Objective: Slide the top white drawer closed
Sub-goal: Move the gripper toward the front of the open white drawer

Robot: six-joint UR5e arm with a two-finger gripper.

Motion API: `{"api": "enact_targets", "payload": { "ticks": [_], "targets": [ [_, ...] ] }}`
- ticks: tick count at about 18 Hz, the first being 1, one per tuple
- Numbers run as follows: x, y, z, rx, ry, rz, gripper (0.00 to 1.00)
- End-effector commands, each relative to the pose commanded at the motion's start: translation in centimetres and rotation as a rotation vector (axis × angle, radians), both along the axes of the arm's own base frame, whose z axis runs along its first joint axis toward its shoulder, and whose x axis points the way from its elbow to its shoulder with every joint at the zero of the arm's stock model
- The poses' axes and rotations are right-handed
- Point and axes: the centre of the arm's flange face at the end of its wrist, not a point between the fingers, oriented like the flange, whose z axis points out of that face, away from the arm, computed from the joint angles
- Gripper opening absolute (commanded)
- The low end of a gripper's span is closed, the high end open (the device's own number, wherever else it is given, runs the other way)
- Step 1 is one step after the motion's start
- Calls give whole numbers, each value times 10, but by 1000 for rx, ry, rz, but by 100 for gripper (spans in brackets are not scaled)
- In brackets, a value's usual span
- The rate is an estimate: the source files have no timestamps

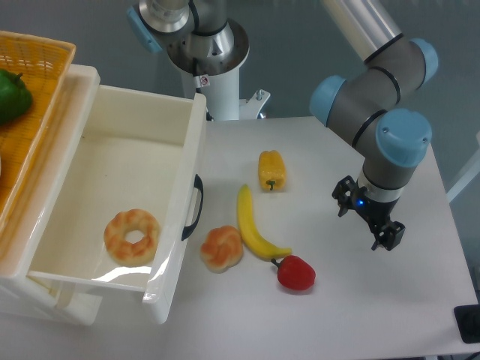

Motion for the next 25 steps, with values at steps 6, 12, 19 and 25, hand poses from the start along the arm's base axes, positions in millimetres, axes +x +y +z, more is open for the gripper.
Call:
{"api": "enact_targets", "payload": {
  "ticks": [6,12,19,25],
  "targets": [
    [4,4,-6,7,7,-6,100],
    [16,-2,-24,26,-44,8,100],
    [55,5,-36,5,-97,103,100],
    [95,49,-19,19,-99,247,93]
  ]
}}
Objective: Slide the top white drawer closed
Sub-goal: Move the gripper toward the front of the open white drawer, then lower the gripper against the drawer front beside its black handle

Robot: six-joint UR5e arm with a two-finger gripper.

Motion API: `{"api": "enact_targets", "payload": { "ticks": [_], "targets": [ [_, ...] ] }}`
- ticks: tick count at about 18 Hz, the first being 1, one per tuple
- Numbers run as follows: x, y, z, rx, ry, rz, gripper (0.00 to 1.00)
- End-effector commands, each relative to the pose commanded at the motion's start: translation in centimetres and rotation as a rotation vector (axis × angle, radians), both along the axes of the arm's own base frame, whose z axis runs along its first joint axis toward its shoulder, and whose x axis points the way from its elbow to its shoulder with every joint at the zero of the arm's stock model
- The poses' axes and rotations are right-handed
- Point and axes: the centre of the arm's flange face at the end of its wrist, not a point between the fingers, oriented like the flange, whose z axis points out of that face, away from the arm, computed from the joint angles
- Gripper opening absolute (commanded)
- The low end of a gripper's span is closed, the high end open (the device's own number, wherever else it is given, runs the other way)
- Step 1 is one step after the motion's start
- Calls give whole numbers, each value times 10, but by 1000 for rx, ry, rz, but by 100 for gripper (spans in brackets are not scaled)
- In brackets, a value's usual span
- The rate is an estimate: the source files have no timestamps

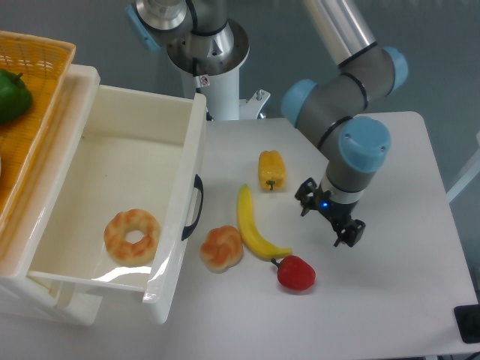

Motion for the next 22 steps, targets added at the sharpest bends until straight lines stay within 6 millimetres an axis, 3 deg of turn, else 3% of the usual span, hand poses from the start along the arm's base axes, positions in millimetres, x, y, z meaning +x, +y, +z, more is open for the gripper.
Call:
{"api": "enact_targets", "payload": {
  "ticks": [7,8,16,22],
  "targets": [
    [38,17,4,-28,-97,99,5],
    [44,17,4,-29,-131,106,0],
    [76,14,25,10,-400,166,0],
    [88,15,48,105,-529,243,0]
  ]
}}
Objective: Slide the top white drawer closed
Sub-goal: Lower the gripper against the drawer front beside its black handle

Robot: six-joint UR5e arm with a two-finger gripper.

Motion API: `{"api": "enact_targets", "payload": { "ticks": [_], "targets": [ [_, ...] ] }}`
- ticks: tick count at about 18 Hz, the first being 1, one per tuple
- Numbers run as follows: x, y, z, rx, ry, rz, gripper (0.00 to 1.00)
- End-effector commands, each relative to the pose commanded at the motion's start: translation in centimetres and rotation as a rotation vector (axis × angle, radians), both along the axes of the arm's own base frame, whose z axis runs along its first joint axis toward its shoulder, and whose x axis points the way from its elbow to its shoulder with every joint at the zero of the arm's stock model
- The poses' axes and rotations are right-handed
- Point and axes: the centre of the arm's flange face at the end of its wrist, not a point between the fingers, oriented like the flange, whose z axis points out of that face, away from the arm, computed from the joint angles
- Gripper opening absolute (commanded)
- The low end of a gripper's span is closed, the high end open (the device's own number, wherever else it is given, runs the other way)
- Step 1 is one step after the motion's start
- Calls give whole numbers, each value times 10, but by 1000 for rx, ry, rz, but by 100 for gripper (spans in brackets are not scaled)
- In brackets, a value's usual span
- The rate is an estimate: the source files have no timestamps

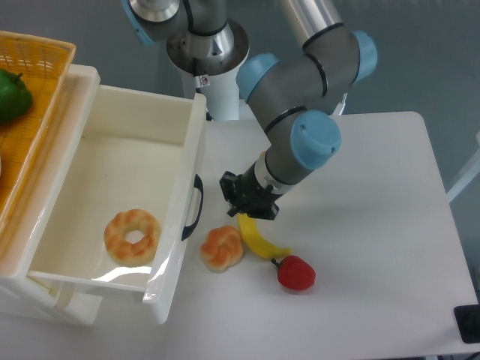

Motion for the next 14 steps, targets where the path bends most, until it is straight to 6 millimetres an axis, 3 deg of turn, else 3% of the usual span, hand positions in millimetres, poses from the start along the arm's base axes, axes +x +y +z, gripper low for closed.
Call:
{"api": "enact_targets", "payload": {
  "ticks": [8,14],
  "targets": [
    [-7,-6,17,23,-90,74,0],
    [3,-4,28,28,-104,77,0]
  ]
}}
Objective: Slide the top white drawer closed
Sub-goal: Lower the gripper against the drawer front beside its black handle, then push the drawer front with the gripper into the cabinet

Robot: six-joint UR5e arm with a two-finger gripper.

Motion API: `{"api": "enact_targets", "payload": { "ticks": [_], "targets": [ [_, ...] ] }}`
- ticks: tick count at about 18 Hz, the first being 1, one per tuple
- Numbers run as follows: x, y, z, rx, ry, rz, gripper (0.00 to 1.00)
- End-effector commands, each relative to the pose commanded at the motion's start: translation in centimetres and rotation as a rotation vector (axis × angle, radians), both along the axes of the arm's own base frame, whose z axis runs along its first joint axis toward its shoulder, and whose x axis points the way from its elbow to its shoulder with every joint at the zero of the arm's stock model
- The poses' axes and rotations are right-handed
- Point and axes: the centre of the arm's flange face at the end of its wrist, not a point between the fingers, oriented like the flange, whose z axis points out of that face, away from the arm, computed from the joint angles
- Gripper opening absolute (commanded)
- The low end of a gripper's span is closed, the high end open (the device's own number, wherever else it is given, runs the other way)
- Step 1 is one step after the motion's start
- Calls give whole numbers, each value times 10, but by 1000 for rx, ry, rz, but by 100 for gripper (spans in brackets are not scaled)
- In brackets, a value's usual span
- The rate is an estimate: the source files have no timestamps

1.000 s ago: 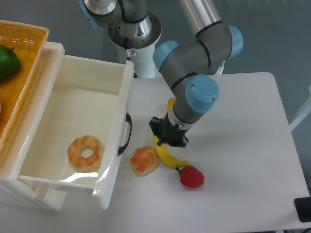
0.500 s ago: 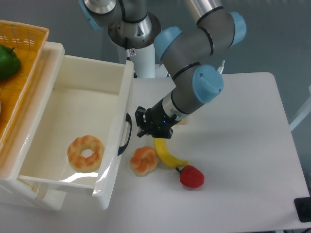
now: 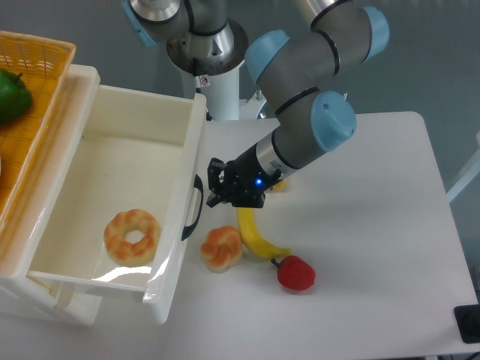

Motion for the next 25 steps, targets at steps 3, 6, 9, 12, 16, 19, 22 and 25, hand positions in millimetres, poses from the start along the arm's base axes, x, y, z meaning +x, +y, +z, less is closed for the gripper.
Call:
{"api": "enact_targets", "payload": {
  "ticks": [3,6,9,12,16,19,22,25],
  "targets": [
    [6,2,2,-1,-1,-3,0],
    [9,3,5,-3,-1,3,0],
    [10,3,7,-2,1,3,0],
    [13,5,8,5,-6,2,0],
    [20,10,8,7,-8,-10,0],
    [28,12,13,11,-2,-21,0],
    [36,18,14,-2,-13,-10,0],
    [43,23,13,-3,-15,-20,0]
  ]
}}
